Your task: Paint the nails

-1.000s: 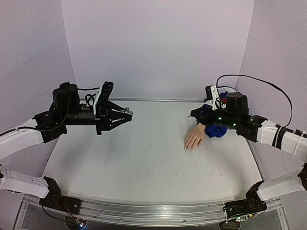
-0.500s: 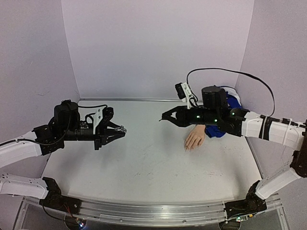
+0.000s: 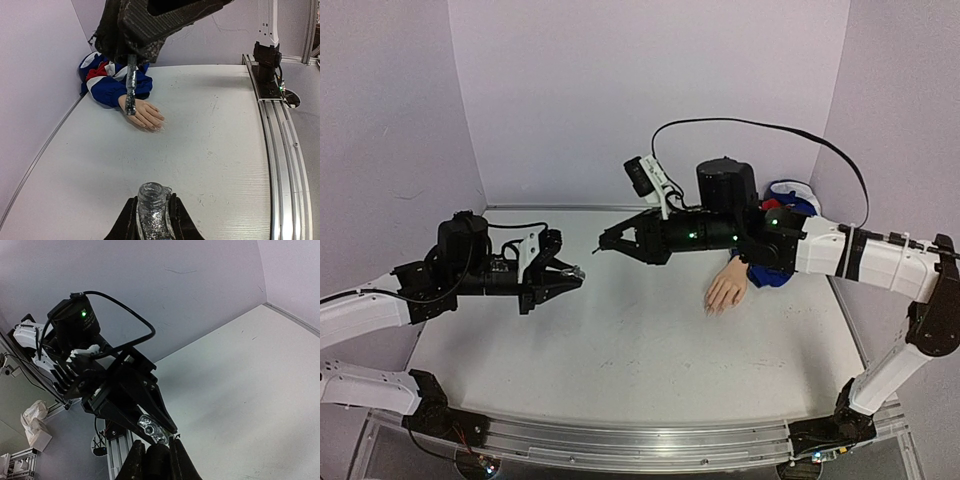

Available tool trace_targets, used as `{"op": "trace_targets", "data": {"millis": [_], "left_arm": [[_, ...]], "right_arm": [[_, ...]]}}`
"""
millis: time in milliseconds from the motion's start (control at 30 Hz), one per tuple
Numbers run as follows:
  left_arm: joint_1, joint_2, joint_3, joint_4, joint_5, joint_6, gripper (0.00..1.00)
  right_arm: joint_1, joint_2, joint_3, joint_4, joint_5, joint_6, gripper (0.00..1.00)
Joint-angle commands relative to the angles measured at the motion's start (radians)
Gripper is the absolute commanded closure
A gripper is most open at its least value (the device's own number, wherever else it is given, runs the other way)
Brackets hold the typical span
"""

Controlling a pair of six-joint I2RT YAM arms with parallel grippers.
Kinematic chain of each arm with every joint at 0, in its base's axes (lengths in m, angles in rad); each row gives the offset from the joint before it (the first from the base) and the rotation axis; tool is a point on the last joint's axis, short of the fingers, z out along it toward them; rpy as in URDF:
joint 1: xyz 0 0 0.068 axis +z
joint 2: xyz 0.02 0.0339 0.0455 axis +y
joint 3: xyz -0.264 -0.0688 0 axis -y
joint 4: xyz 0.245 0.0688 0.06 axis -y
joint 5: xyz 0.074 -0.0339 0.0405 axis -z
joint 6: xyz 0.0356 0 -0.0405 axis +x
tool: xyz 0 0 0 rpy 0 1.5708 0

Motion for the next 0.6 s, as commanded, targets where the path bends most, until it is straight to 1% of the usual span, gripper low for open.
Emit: {"op": "trace_targets", "data": {"millis": [0,267,567], "left_arm": [[-0.002,0.001,0.018,0.037,-0.007,0.01,1.0],[-0.002,0.001,0.019,0.037,-0.013,0.009,1.0],[-0.001,-0.001,0.018,0.037,-0.011,0.006,1.0]], "right_arm": [[0.028,0.034,0.081,-0.009,-0.04,-0.042,1.0],[0.075,0.081,0.139,-0.063,-0.001,-0.08,1.0],[0.085,0.072,0.145,-0.076,0.057,-0.092,1.0]]}}
